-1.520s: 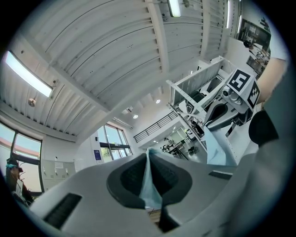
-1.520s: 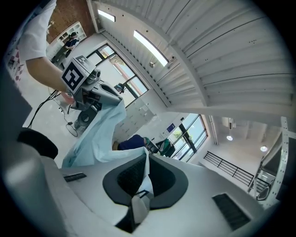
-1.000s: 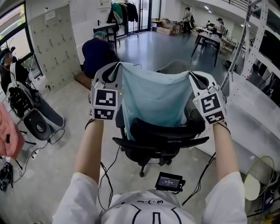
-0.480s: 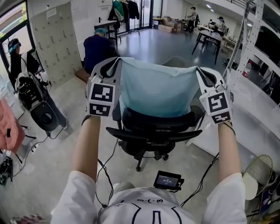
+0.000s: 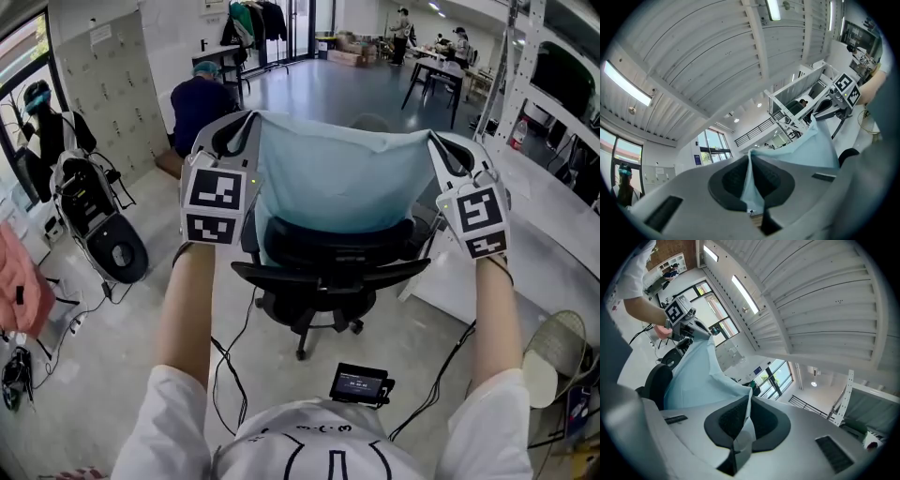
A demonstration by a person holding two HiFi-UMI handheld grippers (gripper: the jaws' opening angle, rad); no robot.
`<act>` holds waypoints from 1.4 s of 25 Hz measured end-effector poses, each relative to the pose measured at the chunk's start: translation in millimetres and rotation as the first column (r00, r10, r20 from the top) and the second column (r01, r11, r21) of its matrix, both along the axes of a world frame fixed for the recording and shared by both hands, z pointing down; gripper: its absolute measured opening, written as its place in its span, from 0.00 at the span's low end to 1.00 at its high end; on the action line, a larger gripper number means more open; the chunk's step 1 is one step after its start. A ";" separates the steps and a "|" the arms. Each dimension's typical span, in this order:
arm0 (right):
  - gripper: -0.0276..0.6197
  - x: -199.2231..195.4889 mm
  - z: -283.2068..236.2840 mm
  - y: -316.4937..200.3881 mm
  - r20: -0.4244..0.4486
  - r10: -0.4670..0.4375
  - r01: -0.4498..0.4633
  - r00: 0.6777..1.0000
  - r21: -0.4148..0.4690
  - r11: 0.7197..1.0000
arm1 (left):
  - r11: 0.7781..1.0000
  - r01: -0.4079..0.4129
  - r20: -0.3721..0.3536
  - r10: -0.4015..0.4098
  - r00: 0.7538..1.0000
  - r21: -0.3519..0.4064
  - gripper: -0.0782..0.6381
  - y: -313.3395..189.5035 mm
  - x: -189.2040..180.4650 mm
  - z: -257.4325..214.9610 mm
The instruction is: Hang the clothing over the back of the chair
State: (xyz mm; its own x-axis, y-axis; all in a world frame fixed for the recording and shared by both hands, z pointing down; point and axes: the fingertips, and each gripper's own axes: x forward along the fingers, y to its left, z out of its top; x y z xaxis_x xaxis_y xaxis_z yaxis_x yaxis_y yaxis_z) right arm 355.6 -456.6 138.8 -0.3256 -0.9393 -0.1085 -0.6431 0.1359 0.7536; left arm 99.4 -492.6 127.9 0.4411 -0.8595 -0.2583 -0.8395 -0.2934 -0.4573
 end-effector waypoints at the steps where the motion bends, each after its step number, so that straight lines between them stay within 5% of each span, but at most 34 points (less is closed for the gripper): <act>1: 0.07 -2.4 -2.1 5.3 -0.003 0.007 -0.007 1.000 0.004 1.000 | 1.000 -0.007 -0.004 0.007 1.000 0.000 0.11 5.1 -2.7 -2.4; 23: 0.07 -21.7 -27.7 168.8 0.001 0.132 -0.132 0.991 0.031 0.991 | 0.989 -0.150 0.003 0.150 0.989 0.006 0.11 161.4 -27.4 -28.3; 35: 0.07 -21.2 10.9 218.9 0.015 0.077 -0.076 0.997 -0.041 0.996 | 0.993 -0.104 0.004 0.104 0.995 -0.064 0.11 213.4 -30.0 5.8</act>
State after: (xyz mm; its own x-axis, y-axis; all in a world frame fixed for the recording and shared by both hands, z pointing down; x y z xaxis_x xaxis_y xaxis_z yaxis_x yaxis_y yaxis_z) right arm 334.4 -237.7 149.7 -0.2507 -0.9652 -0.0746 -0.6653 0.1158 0.7375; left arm 69.3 -279.2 133.7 0.5306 -0.8234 -0.2011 -0.7998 -0.4078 -0.4405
